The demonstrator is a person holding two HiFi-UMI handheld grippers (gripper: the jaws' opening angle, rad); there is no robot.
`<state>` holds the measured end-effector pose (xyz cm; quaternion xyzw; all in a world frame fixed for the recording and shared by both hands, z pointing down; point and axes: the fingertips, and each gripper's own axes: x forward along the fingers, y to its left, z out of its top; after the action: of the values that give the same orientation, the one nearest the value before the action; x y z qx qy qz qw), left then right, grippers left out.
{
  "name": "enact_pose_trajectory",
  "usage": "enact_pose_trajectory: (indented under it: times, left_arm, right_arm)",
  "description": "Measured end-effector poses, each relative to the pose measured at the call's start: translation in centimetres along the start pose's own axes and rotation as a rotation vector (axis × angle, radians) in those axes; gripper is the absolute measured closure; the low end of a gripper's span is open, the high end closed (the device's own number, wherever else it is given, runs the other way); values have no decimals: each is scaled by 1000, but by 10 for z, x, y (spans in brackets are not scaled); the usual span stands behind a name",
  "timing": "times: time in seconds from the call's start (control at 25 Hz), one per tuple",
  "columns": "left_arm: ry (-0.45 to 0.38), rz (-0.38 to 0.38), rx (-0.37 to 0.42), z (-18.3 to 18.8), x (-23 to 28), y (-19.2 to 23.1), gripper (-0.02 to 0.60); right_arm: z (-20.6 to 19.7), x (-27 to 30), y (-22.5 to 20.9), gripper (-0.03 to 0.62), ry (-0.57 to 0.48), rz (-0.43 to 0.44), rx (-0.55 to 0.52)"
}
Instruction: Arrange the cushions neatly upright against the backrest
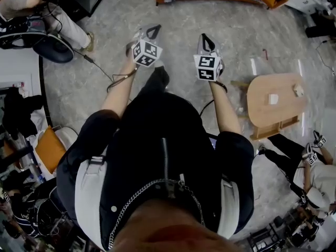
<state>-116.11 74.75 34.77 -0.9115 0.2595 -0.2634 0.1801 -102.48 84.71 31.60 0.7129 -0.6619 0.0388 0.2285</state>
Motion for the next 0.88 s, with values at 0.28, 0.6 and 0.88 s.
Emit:
enact_pose_trajectory:
  times: [0.28,0.6,0.88]
  left_arm:
    - [-15,-36,-30,6,55,9,571]
    - [-36,-59,-66,31,155,48,570]
    - [-30,-74,-85,55,260,103,569]
  right_arm:
    - [2,45,-17,591,25,5,23]
    - [12,127,-70,591,63,10,18]
    - [39,224,-137,591,78,15,32]
